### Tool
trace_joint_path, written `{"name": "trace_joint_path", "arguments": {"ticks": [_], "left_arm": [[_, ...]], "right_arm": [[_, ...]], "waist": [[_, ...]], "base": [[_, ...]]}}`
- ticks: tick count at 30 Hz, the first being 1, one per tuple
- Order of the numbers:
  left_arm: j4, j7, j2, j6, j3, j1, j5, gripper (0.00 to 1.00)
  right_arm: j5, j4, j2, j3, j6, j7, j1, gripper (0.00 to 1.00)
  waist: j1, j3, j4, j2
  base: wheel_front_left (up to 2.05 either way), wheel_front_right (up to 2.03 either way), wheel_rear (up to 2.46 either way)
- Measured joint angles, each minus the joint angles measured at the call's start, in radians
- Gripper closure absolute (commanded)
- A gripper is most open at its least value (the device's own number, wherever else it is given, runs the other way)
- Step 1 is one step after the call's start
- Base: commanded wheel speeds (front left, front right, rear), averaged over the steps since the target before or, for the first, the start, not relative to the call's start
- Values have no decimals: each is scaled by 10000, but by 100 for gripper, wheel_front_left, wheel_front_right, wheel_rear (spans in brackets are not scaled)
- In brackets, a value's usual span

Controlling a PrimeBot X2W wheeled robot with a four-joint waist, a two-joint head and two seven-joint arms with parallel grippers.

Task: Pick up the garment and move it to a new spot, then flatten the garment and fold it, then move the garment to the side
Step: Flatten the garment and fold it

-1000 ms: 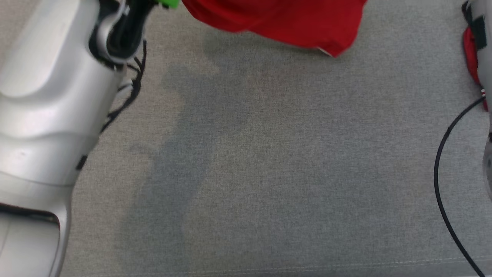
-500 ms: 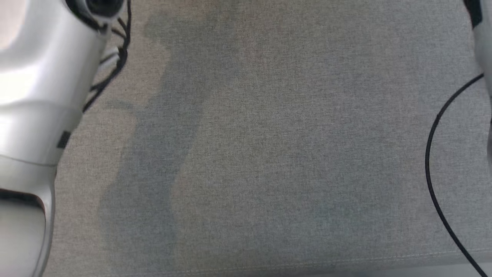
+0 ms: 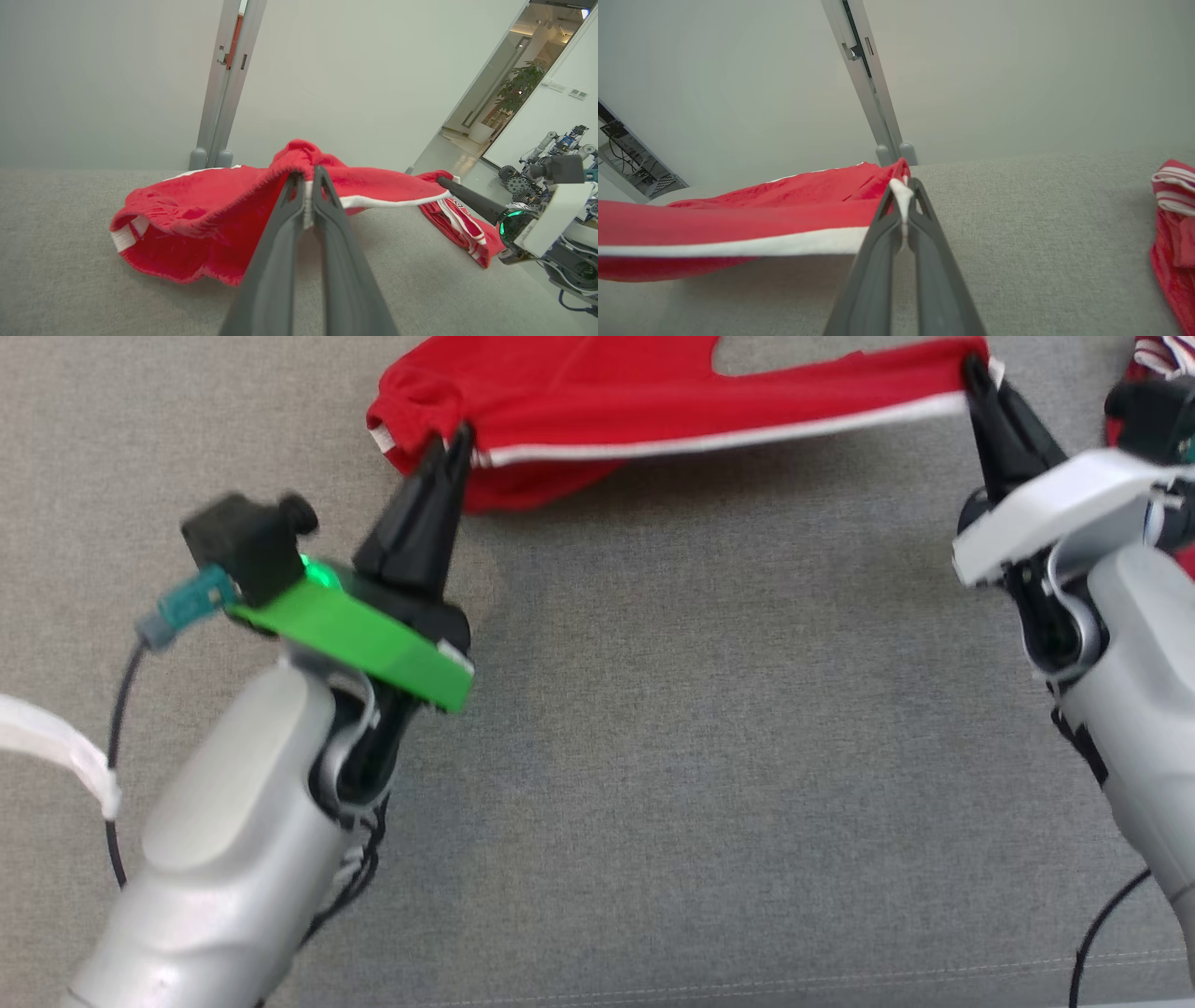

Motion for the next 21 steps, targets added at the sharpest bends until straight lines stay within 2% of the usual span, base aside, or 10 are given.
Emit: {"name": "trace_joint_path", "arguments": {"ticks": [5,10,17,21], "left_arm": [[-677,4,27,58,-61,2233,907,100],[-1177,2,-84,192,-349,3951,1601,100],[-1375,2,-215,234,-819,5437,1852,100],[-1465,4,-221,240,-1120,6038,1858,100]], "right_arm": [[424,-846,-391,-46,2,-75,2052,100],[614,-1536,-564,-550,4,-127,3937,100],[472,-2529,-387,-1981,6,-12,6353,100],[255,-3661,109,-3053,4,583,7973,100]], "waist": [[0,-584,-63,0],[0,-1114,-93,0],[-1,-1737,-21,0],[-1,-1990,93,0]], "base": [[0,0,0],[0,0,0],[0,0,0],[0,0,0]]}}
